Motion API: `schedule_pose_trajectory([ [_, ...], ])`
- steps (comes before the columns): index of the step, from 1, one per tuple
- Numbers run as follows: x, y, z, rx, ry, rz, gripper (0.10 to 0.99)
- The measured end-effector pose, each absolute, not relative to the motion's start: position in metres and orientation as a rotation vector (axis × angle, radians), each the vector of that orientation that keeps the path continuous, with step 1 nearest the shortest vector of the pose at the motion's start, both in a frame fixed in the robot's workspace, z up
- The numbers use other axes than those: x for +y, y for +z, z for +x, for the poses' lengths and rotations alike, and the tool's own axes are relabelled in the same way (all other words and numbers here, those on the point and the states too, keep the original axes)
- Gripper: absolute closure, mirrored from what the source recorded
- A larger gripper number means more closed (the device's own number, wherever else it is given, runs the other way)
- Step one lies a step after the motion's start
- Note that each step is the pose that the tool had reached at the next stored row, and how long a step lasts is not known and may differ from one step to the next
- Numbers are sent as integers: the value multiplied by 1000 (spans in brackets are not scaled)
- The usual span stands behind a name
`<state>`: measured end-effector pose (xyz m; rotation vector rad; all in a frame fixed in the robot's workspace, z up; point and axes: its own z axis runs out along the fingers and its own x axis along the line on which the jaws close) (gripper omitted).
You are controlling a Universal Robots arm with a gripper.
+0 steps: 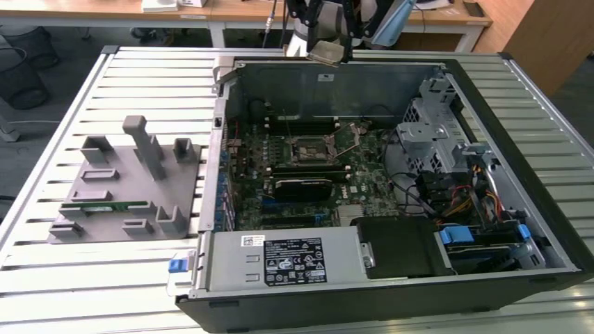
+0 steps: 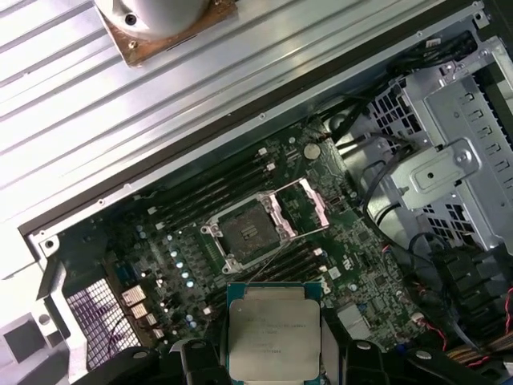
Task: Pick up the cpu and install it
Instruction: 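Place the cpu into insertion slot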
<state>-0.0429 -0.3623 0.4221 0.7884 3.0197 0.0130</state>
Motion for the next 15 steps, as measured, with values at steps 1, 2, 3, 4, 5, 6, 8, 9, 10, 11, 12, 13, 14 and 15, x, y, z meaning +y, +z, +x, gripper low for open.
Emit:
schedule_pose_trajectory([
  [1, -362, 422, -43, 3018, 13, 796, 545],
  [2, -362, 422, -43, 3016, 13, 803, 545],
  [3, -362, 422, -43, 3014, 13, 811, 545],
  [4, -362, 422, -43, 3012, 13, 819, 545],
  [5, -362, 422, -43, 3010, 13, 826, 545],
  [6, -362, 422, -43, 3008, 13, 832, 545],
  [8, -362, 422, -43, 3004, 12, 845, 545],
  [9, -362, 422, -43, 3003, 12, 851, 545],
  [10, -362, 422, -43, 3001, 12, 857, 545],
  [11, -362, 422, -43, 2999, 12, 863, 545],
  [12, -362, 422, -43, 2997, 12, 870, 545],
  [13, -362, 422, -43, 2995, 12, 876, 545],
  [14, -362, 422, -43, 2993, 12, 882, 545],
  [15, -362, 422, -43, 2991, 12, 889, 545],
])
